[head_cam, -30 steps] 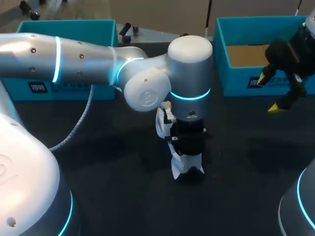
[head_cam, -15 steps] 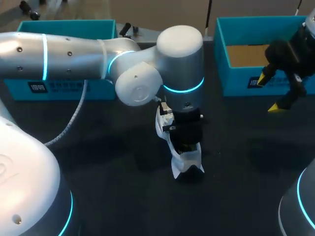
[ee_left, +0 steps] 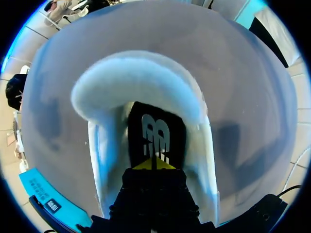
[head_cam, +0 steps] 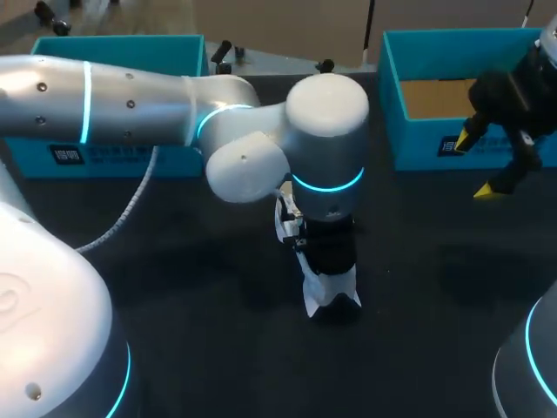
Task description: Take the shoe out of the shoebox, open the shoe tongue, remove and reinsert the insole, then place the shoe into the shoebox
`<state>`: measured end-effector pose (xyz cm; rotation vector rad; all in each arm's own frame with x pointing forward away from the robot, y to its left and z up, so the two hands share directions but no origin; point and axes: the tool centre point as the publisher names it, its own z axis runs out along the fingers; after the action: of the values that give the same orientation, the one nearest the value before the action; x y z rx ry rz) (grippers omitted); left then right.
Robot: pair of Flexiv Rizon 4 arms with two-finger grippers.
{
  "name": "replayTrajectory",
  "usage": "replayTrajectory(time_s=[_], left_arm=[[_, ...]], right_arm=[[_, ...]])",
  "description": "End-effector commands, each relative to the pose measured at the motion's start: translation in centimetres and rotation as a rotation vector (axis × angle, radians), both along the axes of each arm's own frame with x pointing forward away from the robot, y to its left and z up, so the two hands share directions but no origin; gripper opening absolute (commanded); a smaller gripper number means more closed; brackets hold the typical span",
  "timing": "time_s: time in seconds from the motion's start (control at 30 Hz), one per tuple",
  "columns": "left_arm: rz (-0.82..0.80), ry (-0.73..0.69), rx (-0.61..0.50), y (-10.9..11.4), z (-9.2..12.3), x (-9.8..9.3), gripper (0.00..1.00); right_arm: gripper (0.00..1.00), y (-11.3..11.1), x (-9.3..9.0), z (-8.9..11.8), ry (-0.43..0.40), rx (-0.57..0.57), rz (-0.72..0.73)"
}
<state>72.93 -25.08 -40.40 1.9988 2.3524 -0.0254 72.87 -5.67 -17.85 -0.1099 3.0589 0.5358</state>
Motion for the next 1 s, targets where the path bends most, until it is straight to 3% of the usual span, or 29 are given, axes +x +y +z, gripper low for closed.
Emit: replayTrajectory(time_s=[0.03,0.43,0.6,0.63,0.67,0.77,1.0], left_arm=[[0.004,-0.008,0.033,-0.7,0.0,0.0,0.00],[0.015,-0.142,0.062,1.2,4.7,2.2,0.00],[0.035,-0.182,0.065,1.3,5.4,3.3,0.00],[0.042,-0.185,0.063,1.2,5.4,3.4,0.08],[0.043,-0.183,0.063,1.2,5.4,3.5,0.26],[0.047,-0.174,0.072,1.2,5.4,3.3,0.42],[0.067,-0.143,0.087,0.9,5.3,2.5,0.49]], right_arm=[[1.00,0.0,0.1,0.0,0.002,-0.002,0.000],[1.00,0.0,0.1,0.0,0.002,-0.002,0.000],[1.00,0.0,0.1,0.0,0.002,-0.002,0.000],[1.00,0.0,0.1,0.0,0.002,-0.002,0.000],[1.00,0.0,0.1,0.0,0.002,-0.002,0.000],[1.00,0.0,0.1,0.0,0.002,-0.002,0.000],[1.00,0.0,0.1,0.0,0.002,-0.002,0.000]])
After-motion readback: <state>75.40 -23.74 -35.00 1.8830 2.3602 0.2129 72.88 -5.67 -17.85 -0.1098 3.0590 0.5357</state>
